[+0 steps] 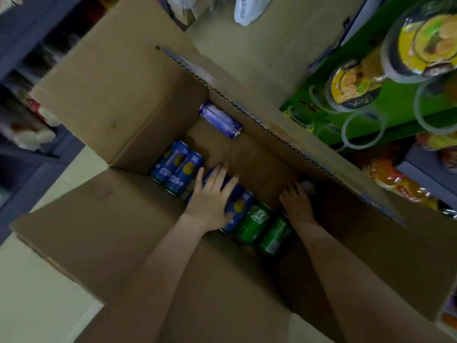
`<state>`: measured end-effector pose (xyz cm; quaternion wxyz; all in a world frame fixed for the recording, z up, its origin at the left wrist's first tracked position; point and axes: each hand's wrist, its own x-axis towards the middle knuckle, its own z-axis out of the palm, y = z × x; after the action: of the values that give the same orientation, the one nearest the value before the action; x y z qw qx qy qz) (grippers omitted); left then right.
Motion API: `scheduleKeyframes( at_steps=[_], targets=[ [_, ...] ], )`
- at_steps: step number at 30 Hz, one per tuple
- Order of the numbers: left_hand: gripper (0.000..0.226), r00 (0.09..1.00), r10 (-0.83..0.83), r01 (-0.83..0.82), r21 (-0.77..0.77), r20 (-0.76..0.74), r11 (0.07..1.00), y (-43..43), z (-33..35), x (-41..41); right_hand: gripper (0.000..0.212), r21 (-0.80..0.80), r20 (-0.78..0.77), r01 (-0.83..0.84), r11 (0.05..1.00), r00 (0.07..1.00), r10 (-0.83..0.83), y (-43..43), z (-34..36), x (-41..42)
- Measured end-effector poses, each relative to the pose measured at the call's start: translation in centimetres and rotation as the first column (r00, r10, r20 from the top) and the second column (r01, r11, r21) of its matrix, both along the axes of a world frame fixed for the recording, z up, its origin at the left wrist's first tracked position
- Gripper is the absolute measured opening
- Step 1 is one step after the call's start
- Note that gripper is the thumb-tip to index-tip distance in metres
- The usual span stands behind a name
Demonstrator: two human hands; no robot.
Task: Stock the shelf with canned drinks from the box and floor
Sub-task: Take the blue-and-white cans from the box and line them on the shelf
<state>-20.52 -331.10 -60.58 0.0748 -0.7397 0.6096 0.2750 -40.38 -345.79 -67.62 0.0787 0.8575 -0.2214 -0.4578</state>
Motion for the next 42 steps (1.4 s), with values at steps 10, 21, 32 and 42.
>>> scheduleKeyframes(
  at_steps=[10, 21, 32, 42],
  targets=[
    [0.072, 0.944, 0.275, -0.294, -0.089, -0.18, 0.952, -0.5, -0.1, 1.0, 0.053, 0.203, 0.38, 0.227, 0.952, 0.878, -0.291, 0.3, 3.6, 6.4],
    [0.059, 0.178, 0.643, -0.91, 0.124, -0.745, 0.396, -0.3, 4.5, 5.0, 0.044, 0.907, 0.321, 0.201, 0.369, 0.235, -0.917, 3.7, 14.6, 18.9],
    [0.028, -0.293, 0.532, -0.876, 0.446, -0.795, 0.185, 1.0, 3.0, 7.5, 0.081, 0.343, 0.605, 0.466, 0.815, 0.554, -0.571, -1.8, -1.9, 21.8],
    [0.03, -0.296, 0.54, -0.886, 0.438, -0.788, 0.153, 1.0, 2.3, 8.0, 0.048, 0.476, 0.567, 0.544, 0.691, 0.411, -0.714, -1.2, -3.2, 22.2]
  ],
)
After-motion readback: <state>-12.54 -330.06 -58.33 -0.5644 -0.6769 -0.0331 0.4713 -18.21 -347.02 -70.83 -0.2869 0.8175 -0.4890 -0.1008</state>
